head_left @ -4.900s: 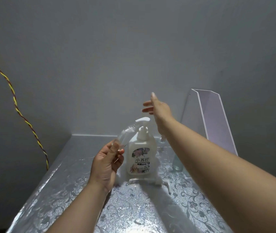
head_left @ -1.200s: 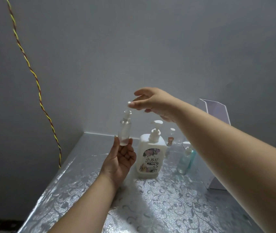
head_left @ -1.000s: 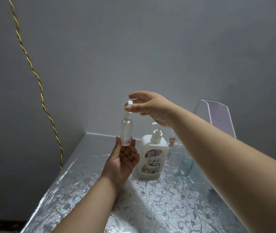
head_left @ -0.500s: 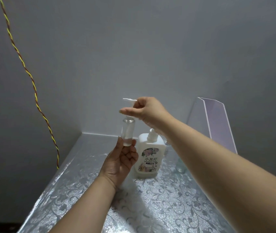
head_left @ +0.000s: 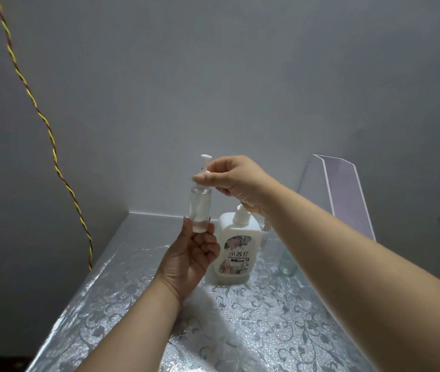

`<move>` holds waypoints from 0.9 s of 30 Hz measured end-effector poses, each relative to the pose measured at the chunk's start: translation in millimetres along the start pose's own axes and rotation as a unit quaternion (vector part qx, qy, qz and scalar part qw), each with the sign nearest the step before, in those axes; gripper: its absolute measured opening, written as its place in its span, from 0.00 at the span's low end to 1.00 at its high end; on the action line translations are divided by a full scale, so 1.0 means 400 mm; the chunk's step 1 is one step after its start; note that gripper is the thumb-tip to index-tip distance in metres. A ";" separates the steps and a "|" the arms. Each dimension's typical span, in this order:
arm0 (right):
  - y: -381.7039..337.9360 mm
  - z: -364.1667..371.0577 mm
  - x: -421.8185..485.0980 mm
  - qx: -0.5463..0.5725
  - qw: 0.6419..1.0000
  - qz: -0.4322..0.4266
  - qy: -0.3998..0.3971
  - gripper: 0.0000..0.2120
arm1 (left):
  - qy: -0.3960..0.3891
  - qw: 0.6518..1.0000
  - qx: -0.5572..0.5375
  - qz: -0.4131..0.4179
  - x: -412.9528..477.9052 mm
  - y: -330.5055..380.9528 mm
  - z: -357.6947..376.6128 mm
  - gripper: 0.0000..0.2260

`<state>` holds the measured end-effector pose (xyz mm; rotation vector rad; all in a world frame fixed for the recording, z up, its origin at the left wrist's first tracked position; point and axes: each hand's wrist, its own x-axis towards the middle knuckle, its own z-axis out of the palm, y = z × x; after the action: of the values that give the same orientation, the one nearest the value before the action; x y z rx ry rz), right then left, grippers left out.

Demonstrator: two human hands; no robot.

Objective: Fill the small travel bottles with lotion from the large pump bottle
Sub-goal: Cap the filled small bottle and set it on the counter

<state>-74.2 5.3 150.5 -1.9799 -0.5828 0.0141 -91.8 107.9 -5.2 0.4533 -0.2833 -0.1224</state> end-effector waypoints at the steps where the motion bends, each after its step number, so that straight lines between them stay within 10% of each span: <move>1: -0.003 -0.003 0.000 -0.013 1.000 -0.004 -0.007 0.09 | -0.003 1.000 0.001 -0.002 0.000 0.000 0.000 0.27; 11: -0.026 -0.031 -0.014 -0.038 0.997 -0.016 -0.064 0.02 | -0.021 0.999 -0.020 -0.022 0.000 0.005 -0.002 0.26; 17: 0.007 0.033 -0.012 -0.041 0.997 0.009 0.068 0.23 | -0.008 1.000 0.001 -0.003 -0.001 0.000 0.003 0.29; 27: -0.019 0.004 -0.026 0.096 0.995 0.011 -0.016 0.08 | -0.047 0.998 -0.004 -0.030 -0.003 0.001 -0.007 0.25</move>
<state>-86.8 5.2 153.9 -1.8011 -0.5593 0.1130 -92.0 109.6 -7.6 0.4489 -0.3607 -0.2038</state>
